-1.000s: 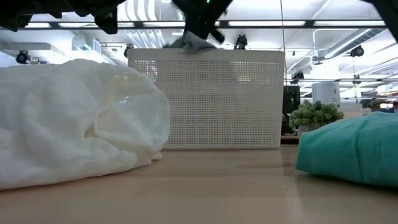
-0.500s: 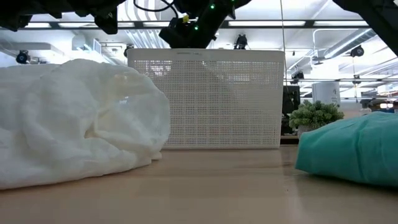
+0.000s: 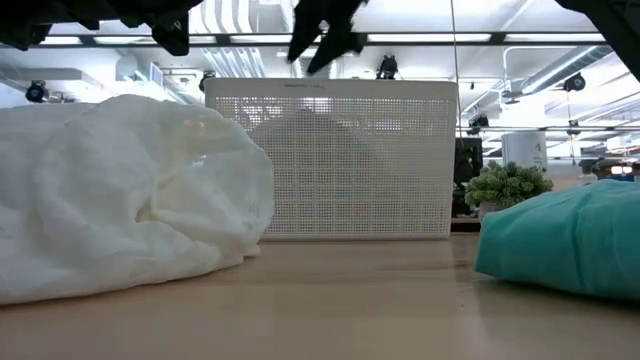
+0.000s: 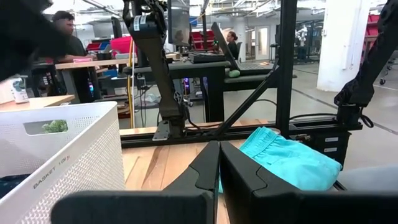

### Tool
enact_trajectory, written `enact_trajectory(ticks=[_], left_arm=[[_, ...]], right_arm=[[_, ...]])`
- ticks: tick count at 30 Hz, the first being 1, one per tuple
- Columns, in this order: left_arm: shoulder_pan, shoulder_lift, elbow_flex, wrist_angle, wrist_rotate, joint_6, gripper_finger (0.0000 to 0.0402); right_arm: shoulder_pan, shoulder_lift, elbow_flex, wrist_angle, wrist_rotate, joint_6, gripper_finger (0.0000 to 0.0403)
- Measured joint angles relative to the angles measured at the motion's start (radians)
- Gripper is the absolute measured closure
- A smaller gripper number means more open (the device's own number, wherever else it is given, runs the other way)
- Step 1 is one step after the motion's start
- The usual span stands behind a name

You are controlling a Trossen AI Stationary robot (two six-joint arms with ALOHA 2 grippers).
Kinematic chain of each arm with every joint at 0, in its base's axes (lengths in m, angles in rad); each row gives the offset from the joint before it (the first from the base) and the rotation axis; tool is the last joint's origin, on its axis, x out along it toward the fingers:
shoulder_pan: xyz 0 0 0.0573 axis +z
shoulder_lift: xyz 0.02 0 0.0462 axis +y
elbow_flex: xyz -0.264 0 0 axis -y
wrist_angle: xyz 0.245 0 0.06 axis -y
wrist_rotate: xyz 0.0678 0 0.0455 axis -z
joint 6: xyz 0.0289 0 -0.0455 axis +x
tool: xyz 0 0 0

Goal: Sort clothes
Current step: Put the light blue shorts into the white laundry bin

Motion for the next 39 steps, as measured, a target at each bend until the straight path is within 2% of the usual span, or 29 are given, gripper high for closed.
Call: enact_trajectory(ticks=[3,8,10,13,22,32,39], left_arm=[[0.000,0.000,0.000,-0.001,0.000,0.000,0.0402],[0.000,0.000,0.000,0.000,0.000,0.000,0.0402],[0.000,0.000,0.000,-0.001,0.000,0.000,0.0402],[0.000,0.000,0.000,-0.001,-0.001,-0.002,0.0402],[0.000,0.000,0.000,-0.002,-0.001,-0.004,0.0402],[0.000,0.000,0.000,-0.003,-0.001,-0.002,0.0402],[0.000,0.000,0.000,-0.001,-0.001,0.000,0.0402]], right_arm=[[0.042,-0.005,0.100,-0.157,0.052,-0.016,0.0184],[0.145,-0.075,0.077,-0.235,0.205,-0.045,0.0344],[0.184,-0.098,0.066,-0.258,0.257,-0.033,0.0387],[0.238,-0.133,0.042,-0.252,0.317,-0.018,0.0387],[0.355,-0.235,-0.107,-0.246,0.348,0.054,0.0402],[0.370,-0.442,-0.459,-0.165,0.328,0.213,0.0403],[0.437,-0.642,-0.705,0.042,0.242,0.270,0.0403]])
